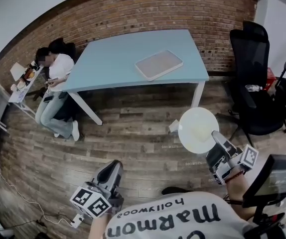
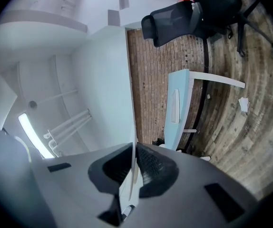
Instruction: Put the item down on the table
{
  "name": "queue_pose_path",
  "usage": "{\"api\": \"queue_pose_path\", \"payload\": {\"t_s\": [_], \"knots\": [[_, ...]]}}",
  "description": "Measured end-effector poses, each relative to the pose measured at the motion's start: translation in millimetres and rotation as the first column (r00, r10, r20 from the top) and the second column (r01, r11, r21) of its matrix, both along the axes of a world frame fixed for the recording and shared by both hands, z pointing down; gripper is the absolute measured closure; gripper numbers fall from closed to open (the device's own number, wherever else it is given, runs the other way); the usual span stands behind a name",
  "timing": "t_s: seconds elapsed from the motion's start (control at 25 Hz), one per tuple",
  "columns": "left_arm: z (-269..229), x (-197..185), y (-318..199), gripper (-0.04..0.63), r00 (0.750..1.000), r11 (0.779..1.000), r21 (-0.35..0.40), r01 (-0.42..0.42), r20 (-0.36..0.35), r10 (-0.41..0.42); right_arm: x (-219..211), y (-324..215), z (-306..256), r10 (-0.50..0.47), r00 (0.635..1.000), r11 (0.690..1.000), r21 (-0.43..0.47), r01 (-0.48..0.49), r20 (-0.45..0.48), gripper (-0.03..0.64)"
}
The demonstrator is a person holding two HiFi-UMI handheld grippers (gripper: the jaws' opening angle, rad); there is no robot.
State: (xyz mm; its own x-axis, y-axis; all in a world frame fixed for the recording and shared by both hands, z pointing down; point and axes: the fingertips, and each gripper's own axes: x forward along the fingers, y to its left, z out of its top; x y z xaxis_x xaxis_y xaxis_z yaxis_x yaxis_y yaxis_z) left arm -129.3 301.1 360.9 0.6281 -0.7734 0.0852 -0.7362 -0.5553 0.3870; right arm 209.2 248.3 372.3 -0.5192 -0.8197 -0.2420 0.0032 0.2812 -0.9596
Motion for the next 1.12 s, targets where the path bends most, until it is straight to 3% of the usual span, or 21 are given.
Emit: {"api": "queue_pose_path", "payload": {"t_s": [0.6, 0.8, 1.12], "knots": [[13, 0, -48, 0.558, 0.999, 0.998, -0.048, 0.029, 0.028, -0.028, 3, -61, 22, -0.019, 1.000, 0.999, -0.043, 0.020, 0.018, 0.594], [23, -15, -66, 0.558, 0.999, 0.994, -0.094, 0.046, 0.031, -0.043, -5, -83, 32, -0.012, 1.000, 0.997, -0.076, 0.013, 0.017, 0.594], [39, -25, -143, 0.558, 0.999, 0.992, -0.123, -0.036, 0.003, 0.036, -20, -128, 45, 0.043, 0.999, 0.993, -0.112, -0.043, -0.003, 0.594]]}}
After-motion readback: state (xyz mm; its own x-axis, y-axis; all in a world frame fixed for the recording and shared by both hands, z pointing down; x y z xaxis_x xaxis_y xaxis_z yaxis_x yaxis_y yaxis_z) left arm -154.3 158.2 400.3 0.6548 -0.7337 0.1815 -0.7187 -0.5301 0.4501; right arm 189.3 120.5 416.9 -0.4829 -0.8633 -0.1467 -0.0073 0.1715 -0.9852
